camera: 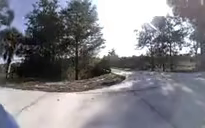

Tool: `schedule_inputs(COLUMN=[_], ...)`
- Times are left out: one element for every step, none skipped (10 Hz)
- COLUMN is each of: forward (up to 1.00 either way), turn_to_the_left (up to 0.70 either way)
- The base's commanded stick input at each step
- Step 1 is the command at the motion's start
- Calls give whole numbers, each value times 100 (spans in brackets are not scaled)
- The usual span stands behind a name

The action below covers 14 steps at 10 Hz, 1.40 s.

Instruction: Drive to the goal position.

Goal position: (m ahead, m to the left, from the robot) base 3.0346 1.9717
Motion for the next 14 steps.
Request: schedule_inputs(forward=[0, 0, 0, 0, 0, 0, 0, 0, 0, 0, 0, 0, 0, 0], turn_to_the_left=[-16, 29, 45, 45, 45, 45, 45, 45, 45, 45, 45, 45, 45, 45])
